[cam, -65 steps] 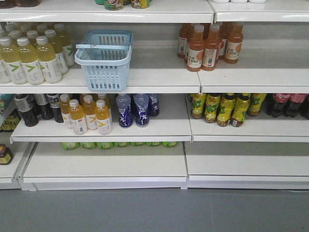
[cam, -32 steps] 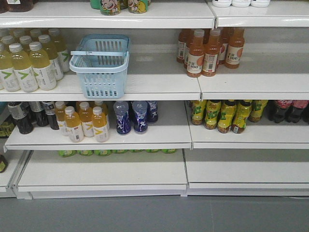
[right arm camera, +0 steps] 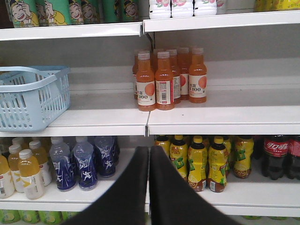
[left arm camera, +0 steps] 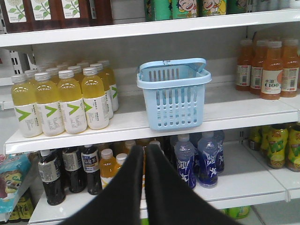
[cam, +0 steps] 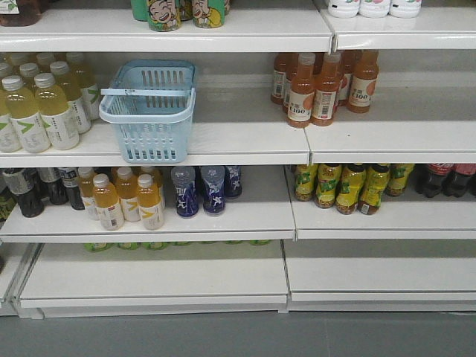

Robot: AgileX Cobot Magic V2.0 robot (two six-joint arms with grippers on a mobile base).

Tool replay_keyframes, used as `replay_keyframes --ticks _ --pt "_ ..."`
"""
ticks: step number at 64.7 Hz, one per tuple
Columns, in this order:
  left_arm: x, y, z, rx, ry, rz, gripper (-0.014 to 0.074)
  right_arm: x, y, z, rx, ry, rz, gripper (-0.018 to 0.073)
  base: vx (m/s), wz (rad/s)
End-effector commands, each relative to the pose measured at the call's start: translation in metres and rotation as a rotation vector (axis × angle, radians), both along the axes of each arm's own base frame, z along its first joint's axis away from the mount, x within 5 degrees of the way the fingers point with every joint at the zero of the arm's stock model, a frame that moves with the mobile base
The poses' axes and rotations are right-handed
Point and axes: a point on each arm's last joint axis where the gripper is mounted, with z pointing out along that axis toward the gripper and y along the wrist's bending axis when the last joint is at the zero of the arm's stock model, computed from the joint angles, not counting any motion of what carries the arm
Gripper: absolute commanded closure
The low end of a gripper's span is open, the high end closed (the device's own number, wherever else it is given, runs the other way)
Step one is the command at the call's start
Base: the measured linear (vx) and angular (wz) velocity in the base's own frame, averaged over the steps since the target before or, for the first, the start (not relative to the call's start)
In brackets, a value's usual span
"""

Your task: Place coke in basket with both arms

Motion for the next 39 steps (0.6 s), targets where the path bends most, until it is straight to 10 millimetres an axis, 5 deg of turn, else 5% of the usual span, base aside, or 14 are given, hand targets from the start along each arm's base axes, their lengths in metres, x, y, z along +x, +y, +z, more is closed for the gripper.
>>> replay_keyframes --ticks 1,39 --pt "-0.0018 -0.0001 0.0081 -0.004 -0.092 -0.002 0.0602 -0.0011 -0.0005 0.0037 0.0 -0.078 -0.006 0.0568 0.07 -0.01" --pt "-0.0018 -0.0001 0.0081 -0.004 -0.092 -0.002 0.0602 -0.0011 -0.0005 0.0037 0.0 -0.078 -0.006 0.0568 0.06 -0.01"
